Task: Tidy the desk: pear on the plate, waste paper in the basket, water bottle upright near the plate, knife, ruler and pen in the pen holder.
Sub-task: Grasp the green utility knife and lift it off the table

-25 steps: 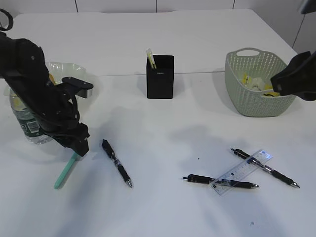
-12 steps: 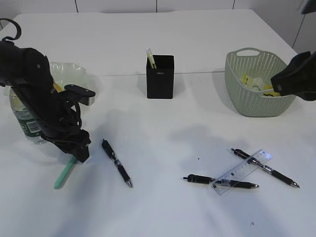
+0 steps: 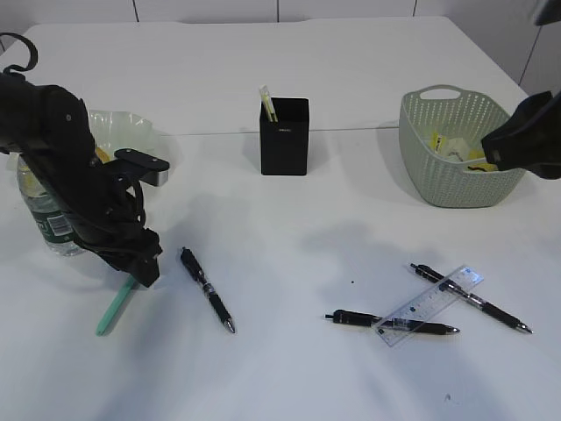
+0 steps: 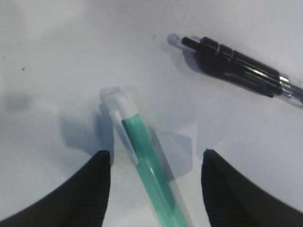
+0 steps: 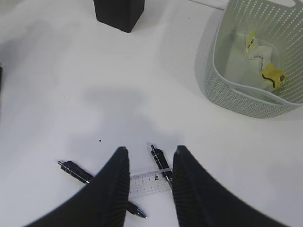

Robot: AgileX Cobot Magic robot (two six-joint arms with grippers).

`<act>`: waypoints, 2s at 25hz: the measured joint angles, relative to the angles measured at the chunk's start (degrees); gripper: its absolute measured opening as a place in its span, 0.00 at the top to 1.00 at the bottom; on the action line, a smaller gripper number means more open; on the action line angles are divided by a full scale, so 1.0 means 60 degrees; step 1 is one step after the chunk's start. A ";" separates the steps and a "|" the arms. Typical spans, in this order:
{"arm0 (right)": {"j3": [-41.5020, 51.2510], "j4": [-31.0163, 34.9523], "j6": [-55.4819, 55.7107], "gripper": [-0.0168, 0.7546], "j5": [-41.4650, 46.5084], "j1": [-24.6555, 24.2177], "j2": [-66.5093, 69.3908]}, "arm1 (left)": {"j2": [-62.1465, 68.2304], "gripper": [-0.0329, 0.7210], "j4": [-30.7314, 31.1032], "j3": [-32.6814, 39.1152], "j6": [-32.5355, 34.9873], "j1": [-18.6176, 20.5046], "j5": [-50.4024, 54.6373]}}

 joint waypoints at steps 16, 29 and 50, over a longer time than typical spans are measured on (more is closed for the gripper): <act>0.0000 -0.0058 0.0000 0.64 0.0016 0.0000 0.0000 | 0.0143 0.46 0.0000 0.0000 0.0000 0.0000 -0.0016; 0.0000 -0.0195 0.0000 0.64 0.0020 0.0000 0.0000 | 0.0143 0.62 0.0368 0.0000 0.0000 0.0000 -0.0016; 0.0000 -0.0397 0.0000 0.64 0.0036 0.0000 -0.0218 | 0.0143 0.90 0.0452 -0.0076 0.0000 -0.0011 -0.0016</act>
